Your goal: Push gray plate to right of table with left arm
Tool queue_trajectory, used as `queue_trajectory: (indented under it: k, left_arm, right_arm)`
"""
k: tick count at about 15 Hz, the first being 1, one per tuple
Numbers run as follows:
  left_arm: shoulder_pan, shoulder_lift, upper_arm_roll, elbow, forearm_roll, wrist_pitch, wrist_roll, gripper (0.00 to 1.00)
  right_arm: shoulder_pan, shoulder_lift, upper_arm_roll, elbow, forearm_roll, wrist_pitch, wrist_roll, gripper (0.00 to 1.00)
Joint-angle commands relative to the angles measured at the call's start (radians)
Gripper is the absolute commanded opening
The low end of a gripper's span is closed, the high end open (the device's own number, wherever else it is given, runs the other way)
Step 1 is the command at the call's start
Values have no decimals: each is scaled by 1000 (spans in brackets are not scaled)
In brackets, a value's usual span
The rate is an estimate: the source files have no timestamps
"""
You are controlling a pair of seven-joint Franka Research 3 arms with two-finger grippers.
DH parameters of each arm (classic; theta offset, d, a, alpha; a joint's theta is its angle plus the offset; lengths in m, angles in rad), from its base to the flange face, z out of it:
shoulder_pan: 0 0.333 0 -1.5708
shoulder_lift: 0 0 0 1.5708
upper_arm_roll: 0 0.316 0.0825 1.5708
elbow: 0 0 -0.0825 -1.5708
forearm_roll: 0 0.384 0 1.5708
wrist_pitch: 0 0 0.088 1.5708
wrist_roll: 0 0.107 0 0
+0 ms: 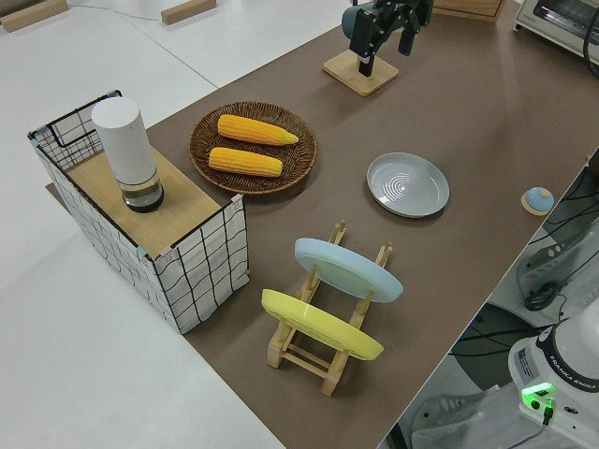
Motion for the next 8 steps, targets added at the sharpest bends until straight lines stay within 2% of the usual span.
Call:
queue_trajectory:
  k: [1, 5, 8]
  left_arm:
    - [-6, -68, 4, -121, 13, 37, -8, 995]
    - [-6, -112, 4, -223, 13, 115, -17, 995]
    - [-6, -190, 4, -383, 13, 234, -20, 995]
  right_arm:
    - [-11, -8, 4, -1, 8, -12, -3, 983]
    - [-11, -8, 6, -1, 8, -12, -3, 983]
    - [-11, -8, 6, -1, 8, -12, -3, 983]
